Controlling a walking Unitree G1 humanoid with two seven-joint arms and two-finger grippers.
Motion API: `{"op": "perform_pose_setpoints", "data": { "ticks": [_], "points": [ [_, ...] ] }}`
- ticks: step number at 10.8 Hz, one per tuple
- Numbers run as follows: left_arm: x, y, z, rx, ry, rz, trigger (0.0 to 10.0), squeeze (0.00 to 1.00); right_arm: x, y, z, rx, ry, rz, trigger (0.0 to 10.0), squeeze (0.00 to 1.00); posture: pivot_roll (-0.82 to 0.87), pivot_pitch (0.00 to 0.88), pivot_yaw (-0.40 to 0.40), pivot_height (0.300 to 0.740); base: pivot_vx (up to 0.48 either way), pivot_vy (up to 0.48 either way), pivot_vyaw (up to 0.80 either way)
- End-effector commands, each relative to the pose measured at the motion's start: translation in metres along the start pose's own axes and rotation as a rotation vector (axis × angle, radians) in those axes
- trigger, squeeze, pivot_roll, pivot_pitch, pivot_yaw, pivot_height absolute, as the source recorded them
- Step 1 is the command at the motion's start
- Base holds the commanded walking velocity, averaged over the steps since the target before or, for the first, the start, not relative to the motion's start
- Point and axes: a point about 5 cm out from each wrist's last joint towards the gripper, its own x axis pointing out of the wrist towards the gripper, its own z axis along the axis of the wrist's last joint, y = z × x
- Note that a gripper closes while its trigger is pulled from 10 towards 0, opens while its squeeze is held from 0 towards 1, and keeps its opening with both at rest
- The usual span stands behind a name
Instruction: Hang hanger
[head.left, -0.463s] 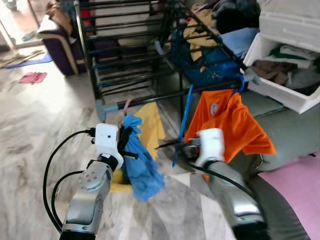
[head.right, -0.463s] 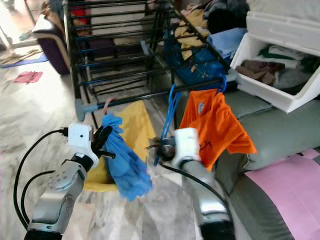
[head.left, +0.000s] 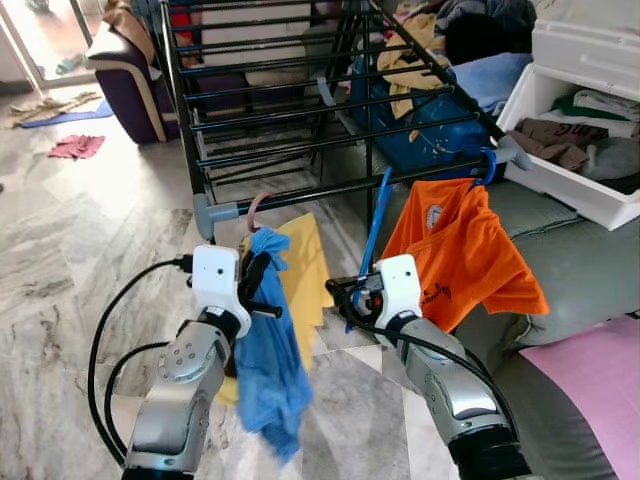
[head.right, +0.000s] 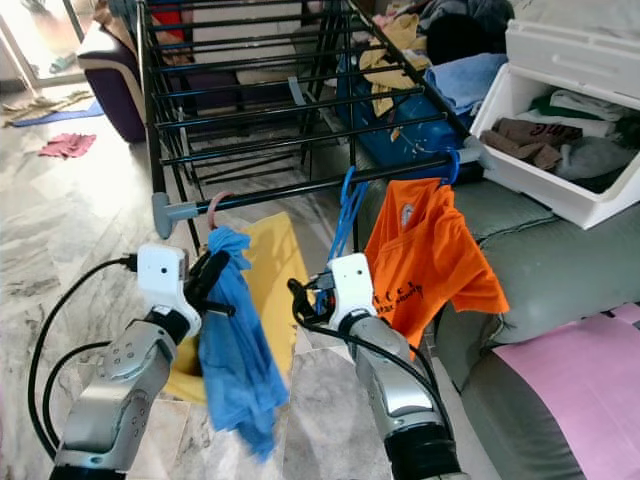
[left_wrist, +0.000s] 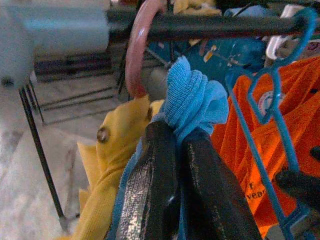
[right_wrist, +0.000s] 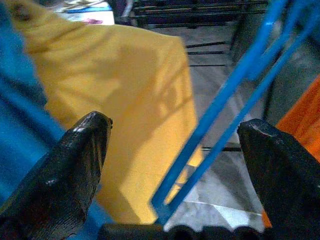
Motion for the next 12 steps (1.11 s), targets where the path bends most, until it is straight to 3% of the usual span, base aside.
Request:
{"op": "perform_pose_setpoints", "data": {
  "ticks": [1, 3, 5, 8, 9, 10, 12],
  "points": [
    [-0.001, 0.002, 0.005, -0.007, -0.017, 0.015, 10.0, 0.00, 0.000, -0.005, 0.001, 0.000, -0.011, -0.031, 10.0, 0.00, 0.03, 0.092, -0.020, 0.740, 0.000, 0.000, 0.00],
    [0.000, -0.002, 0.009, 0.007, -0.019, -0.019, 10.0, 0.00, -0.002, -0.017, 0.007, -0.034, -0.049, -0.130, 10.0, 0.00, 0.02, 0.096, -0.015, 0.740, 0.000, 0.000, 0.00],
    [-0.007, -0.012, 0.022, 0.024, -0.060, -0.101, 10.0, 0.00, -0.015, -0.036, 0.023, -0.039, -0.154, -0.307, 10.0, 0.00, 0.03, 0.097, -0.024, 0.740, 0.000, 0.000, 0.00],
    [-0.041, -0.021, 0.046, 0.157, -0.167, -0.134, 10.0, 0.00, -0.040, -0.042, 0.017, -0.071, -0.162, -0.356, 10.0, 0.00, 0.04, 0.106, -0.028, 0.740, 0.000, 0.000, 0.00],
    [-0.047, -0.008, 0.055, 0.167, -0.224, 0.007, 10.0, 0.00, -0.044, -0.048, 0.013, -0.076, -0.148, -0.387, 10.0, 0.00, 0.04, 0.106, -0.028, 0.740, 0.000, 0.000, 0.00],
    [-0.049, 0.015, 0.050, 0.151, -0.189, 0.144, 10.0, 0.00, -0.045, -0.051, 0.013, -0.076, -0.147, -0.404, 10.0, 0.00, 0.05, 0.105, -0.029, 0.740, 0.000, 0.000, 0.00],
    [-0.047, 0.033, 0.045, 0.129, -0.149, 0.208, 10.0, 0.00, -0.042, -0.050, 0.019, -0.081, -0.160, -0.397, 10.0, 0.00, 0.04, 0.101, -0.039, 0.740, 0.000, 0.000, 0.00]
  ]
}}
